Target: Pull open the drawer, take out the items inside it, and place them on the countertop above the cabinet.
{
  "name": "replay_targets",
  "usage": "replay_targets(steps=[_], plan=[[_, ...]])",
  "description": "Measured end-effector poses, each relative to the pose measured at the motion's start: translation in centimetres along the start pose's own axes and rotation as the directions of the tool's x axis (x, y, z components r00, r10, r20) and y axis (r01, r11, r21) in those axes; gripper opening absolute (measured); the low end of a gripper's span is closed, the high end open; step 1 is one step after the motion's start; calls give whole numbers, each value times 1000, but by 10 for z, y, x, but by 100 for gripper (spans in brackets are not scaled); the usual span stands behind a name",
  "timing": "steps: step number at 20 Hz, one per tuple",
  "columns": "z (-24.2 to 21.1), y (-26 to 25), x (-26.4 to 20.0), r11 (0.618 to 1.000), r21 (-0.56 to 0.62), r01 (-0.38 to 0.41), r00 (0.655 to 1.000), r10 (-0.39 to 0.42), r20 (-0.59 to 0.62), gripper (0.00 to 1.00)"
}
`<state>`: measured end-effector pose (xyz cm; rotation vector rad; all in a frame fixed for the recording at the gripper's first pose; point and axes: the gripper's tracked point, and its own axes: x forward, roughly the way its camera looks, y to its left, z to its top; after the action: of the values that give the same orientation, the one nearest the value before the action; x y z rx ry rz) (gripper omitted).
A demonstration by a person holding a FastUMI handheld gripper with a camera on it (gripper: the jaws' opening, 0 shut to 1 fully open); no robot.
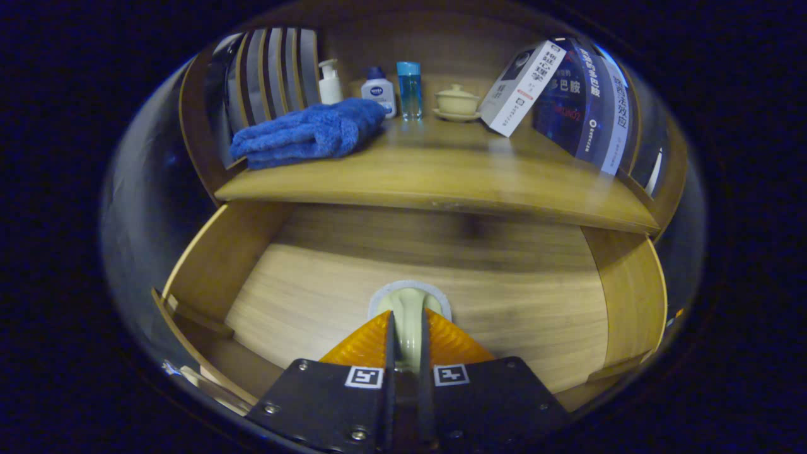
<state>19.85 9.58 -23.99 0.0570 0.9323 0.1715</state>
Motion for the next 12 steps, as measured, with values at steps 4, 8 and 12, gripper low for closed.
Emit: replay_targets(steps=[4,8,12], plan=[[24,9,-25,1000,-20,-24,997,25,77,15],[60,16,-54,998,-39,-40,985,46,165,15],[106,10,-72,999,-40,-24,965,33,259,15]])
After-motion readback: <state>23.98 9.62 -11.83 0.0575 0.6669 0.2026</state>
